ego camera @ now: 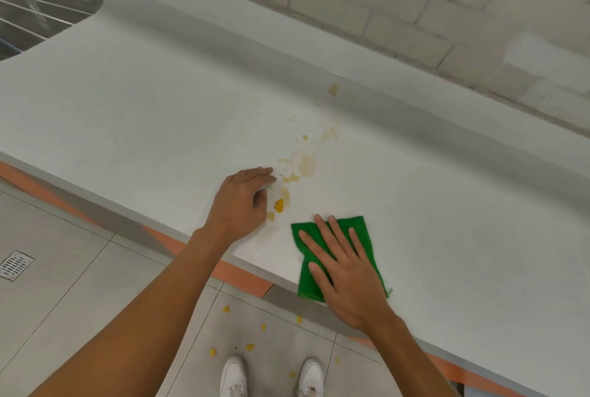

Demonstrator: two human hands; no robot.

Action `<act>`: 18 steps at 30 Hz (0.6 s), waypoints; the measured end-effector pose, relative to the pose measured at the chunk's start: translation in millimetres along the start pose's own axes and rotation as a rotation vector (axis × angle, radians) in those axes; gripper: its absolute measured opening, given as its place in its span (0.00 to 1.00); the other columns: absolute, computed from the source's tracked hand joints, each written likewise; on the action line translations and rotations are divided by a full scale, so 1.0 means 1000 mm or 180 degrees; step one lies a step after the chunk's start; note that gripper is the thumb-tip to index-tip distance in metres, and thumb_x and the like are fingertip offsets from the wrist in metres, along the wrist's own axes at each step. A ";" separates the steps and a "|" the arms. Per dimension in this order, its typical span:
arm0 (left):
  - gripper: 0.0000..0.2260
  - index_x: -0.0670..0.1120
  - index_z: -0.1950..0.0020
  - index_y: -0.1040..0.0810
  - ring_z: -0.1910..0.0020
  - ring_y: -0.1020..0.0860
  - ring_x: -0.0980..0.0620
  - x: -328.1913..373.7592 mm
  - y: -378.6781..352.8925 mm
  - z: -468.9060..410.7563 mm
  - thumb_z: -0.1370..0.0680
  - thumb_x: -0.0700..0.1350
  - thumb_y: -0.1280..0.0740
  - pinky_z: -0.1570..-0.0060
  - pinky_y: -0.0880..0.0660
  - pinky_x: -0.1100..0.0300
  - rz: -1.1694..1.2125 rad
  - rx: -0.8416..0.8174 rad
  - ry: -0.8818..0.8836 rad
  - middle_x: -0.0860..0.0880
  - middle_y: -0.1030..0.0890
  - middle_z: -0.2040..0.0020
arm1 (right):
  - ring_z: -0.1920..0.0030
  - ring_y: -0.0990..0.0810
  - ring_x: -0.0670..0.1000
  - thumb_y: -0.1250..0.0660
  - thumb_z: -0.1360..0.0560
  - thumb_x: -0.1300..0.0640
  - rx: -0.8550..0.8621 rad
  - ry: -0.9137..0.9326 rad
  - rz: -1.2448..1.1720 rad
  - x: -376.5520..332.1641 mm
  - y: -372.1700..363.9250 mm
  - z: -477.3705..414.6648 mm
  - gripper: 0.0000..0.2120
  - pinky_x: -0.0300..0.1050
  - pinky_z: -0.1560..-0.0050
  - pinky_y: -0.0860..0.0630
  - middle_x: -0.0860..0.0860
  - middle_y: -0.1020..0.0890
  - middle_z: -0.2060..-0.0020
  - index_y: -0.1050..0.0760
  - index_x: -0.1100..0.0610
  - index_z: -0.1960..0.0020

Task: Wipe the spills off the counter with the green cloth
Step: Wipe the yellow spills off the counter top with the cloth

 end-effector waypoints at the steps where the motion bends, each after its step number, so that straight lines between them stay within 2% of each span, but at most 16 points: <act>1: 0.19 0.47 0.33 0.17 0.29 0.23 0.49 -0.003 0.005 -0.001 0.22 0.41 0.38 0.28 0.28 0.44 0.0061 0.0053 0.0018 0.51 0.20 0.30 | 0.14 0.60 0.50 0.52 0.10 0.44 0.0003 -0.0035 0.0006 0.009 0.002 0.000 0.27 0.63 0.15 0.52 0.45 0.57 0.13 0.54 0.40 0.13; 4: 0.18 0.45 0.34 0.17 0.31 0.21 0.46 -0.017 0.021 -0.001 0.22 0.38 0.36 0.30 0.27 0.43 0.0046 0.0265 0.0087 0.48 0.18 0.32 | 0.14 0.61 0.50 0.53 0.11 0.43 0.0070 -0.0355 0.0027 0.030 0.004 -0.018 0.27 0.64 0.15 0.52 0.45 0.59 0.13 0.54 0.40 0.13; 9: 0.19 0.46 0.33 0.17 0.29 0.23 0.45 -0.044 0.037 0.000 0.23 0.43 0.37 0.30 0.28 0.39 -0.0225 0.0250 0.0265 0.49 0.19 0.30 | 0.14 0.65 0.50 0.59 0.13 0.41 0.0066 -0.0548 0.0139 0.029 0.005 -0.076 0.28 0.64 0.15 0.55 0.45 0.61 0.14 0.57 0.41 0.13; 13: 0.19 0.47 0.34 0.16 0.29 0.23 0.47 -0.048 0.040 0.001 0.22 0.43 0.38 0.29 0.28 0.40 -0.0193 0.0226 0.0321 0.50 0.20 0.29 | 0.14 0.65 0.51 0.59 0.13 0.42 0.0007 -0.0167 0.0161 0.000 0.003 -0.097 0.28 0.65 0.15 0.56 0.46 0.59 0.13 0.56 0.42 0.13; 18: 0.21 0.48 0.33 0.17 0.28 0.24 0.47 -0.047 0.043 0.005 0.23 0.44 0.41 0.29 0.28 0.40 -0.0199 0.0174 0.0291 0.51 0.21 0.28 | 0.14 0.61 0.53 0.52 0.11 0.46 -0.0180 0.0756 0.0203 -0.038 0.001 -0.073 0.28 0.65 0.16 0.53 0.48 0.57 0.13 0.54 0.44 0.13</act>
Point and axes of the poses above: each hand's wrist, its own z-axis away from the middle knuckle, its own y-axis out of the back of the hand, x = y × z, the point moved 3 cm from there along -z, towards the middle knuckle
